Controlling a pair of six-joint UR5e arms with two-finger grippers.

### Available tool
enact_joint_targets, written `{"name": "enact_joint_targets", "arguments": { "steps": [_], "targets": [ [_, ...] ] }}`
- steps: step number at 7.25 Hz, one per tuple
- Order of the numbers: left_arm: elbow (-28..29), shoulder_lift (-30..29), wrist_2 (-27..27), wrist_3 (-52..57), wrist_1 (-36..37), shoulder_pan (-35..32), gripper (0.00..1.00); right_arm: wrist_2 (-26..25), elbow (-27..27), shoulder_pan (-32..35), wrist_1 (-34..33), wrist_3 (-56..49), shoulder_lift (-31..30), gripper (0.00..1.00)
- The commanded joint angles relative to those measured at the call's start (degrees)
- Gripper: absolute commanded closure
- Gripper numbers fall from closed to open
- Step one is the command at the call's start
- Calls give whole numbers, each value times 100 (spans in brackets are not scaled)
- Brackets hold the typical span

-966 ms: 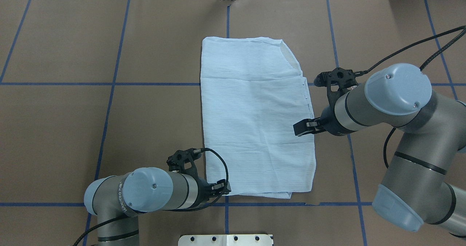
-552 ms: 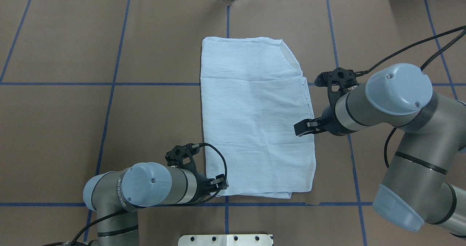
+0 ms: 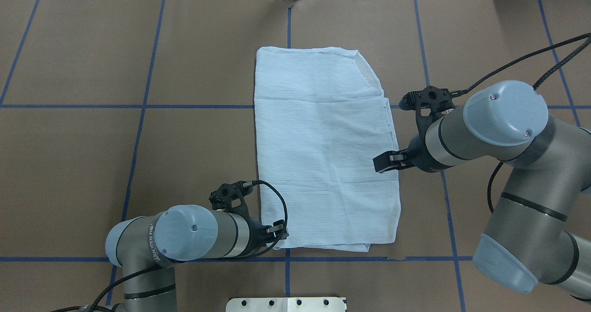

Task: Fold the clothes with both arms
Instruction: 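Hold both grippers at the shirt edges nearest the robot, then move the right gripper to the shirt's near corner beside the left gripper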

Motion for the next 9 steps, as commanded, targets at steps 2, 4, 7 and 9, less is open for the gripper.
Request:
{"name": "enact_joint_targets", "arguments": {
  "steps": [2,4,7,9],
  "targets": [
    [41,-26,-1,-25,0,0,52,9,-3,0,0,5,4,0],
    [42,-26,-1,-25,0,0,100,9,-3,0,0,5,4,0],
    [7,-26,-1,-42,0,-26,100,-35,-12,-166,9,948,91,0],
    [-46,-18,-10,-33,0,-70,100,-603,-46,-971,-44,2739,441,0]
  ]
}}
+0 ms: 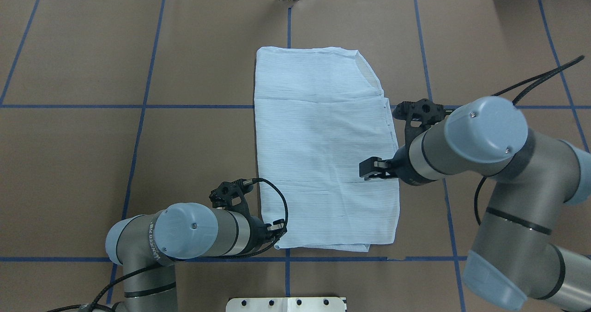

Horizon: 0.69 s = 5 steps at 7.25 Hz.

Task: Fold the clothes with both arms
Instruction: 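Move the right gripper to the shirt's near corner beside the left gripper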

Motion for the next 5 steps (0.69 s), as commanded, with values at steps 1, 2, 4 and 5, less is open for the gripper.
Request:
{"name": "enact_joint_targets", "arguments": {
  "steps": [1,2,4,5],
  "targets": [
    [-30,6,-7,7,0,-85,100,-495,-143,-679,-57,1722,306,0],
    [-30,6,-24,15,0,-138,100,-558,-300,-829,-58,2826,315,0],
    [-30,-3,-33,33,-9,-165,100,-786,-530,-944,-66,3536,307,0],
    [-30,6,-24,24,0,-165,100,-796,-548,-1049,-240,4097,315,0]
  ]
}}
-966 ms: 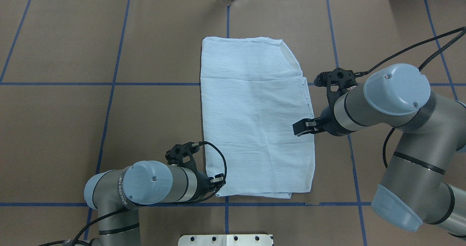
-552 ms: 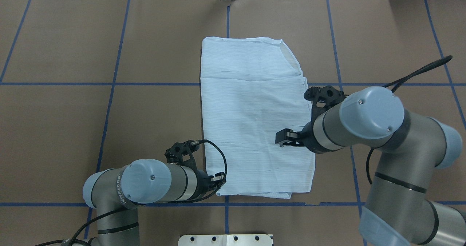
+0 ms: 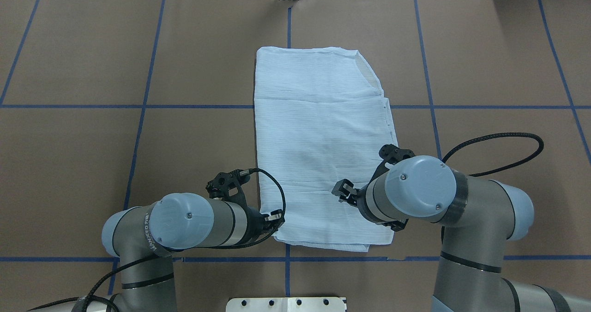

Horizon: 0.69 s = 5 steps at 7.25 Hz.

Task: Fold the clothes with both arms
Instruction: 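Move the right gripper to the shirt's near corner beside the left gripper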

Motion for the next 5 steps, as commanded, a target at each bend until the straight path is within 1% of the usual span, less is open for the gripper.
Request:
{"name": "enact_joint_targets", "arguments": {
  "steps": [1,3,5],
  "targets": [
    [0,-6,3,5,-3,-6,100,-177,-146,-272,-182,778,5,0],
    [-18,-6,3,-4,6,-6,100,-258,-331,-466,-235,797,-3,0],
    [-9,-6,3,-4,6,3,100,-266,-305,-607,-235,832,-21,0]
  ]
}}
